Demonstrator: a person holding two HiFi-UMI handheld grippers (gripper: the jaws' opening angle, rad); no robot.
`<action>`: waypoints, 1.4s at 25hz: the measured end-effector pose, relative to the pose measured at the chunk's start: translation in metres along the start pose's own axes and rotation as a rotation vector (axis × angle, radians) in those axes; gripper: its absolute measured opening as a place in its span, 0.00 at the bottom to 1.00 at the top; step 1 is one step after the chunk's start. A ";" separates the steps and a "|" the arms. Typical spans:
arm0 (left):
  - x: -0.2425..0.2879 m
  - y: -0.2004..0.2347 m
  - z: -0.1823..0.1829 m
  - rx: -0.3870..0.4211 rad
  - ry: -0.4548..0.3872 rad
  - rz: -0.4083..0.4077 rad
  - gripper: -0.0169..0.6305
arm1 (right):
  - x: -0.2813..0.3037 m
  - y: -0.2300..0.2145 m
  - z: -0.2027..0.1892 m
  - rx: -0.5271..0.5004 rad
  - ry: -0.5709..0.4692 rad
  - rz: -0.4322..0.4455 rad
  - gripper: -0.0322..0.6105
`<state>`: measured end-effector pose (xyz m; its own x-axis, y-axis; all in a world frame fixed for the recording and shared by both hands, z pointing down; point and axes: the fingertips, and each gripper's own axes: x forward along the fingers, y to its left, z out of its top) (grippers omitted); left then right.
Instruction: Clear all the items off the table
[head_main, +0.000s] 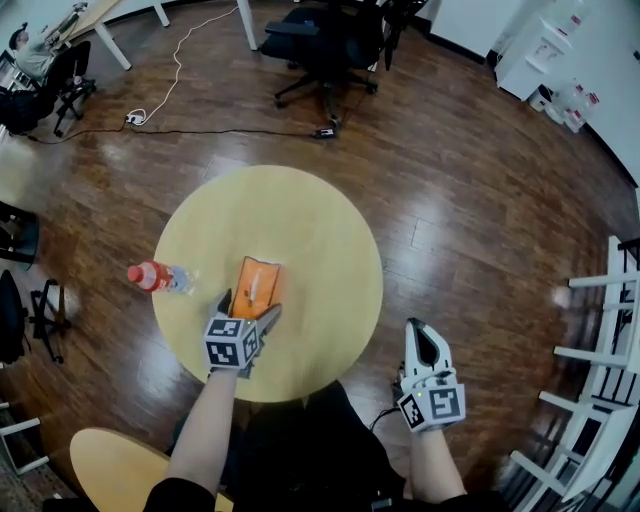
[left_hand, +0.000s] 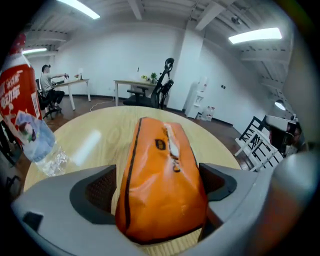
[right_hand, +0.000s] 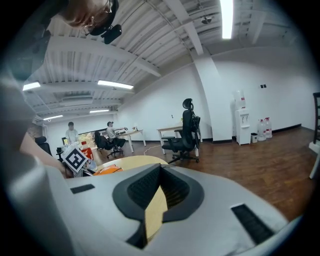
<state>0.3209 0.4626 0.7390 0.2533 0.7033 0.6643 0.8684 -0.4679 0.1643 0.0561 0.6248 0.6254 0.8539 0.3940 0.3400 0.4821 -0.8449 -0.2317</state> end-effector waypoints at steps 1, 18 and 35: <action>0.003 0.002 -0.007 -0.028 0.015 -0.004 0.82 | -0.003 -0.002 -0.003 0.005 0.008 -0.008 0.05; -0.026 -0.009 0.016 -0.203 -0.127 -0.095 0.65 | -0.004 -0.023 0.019 -0.007 -0.012 -0.038 0.05; -0.297 0.061 0.137 -0.156 -0.847 0.133 0.65 | 0.083 0.160 0.160 -0.200 -0.312 0.429 0.05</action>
<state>0.3567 0.2986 0.4521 0.6338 0.7702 -0.0709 0.7567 -0.5986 0.2629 0.2359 0.5806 0.4705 0.9973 0.0629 -0.0392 0.0586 -0.9930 -0.1026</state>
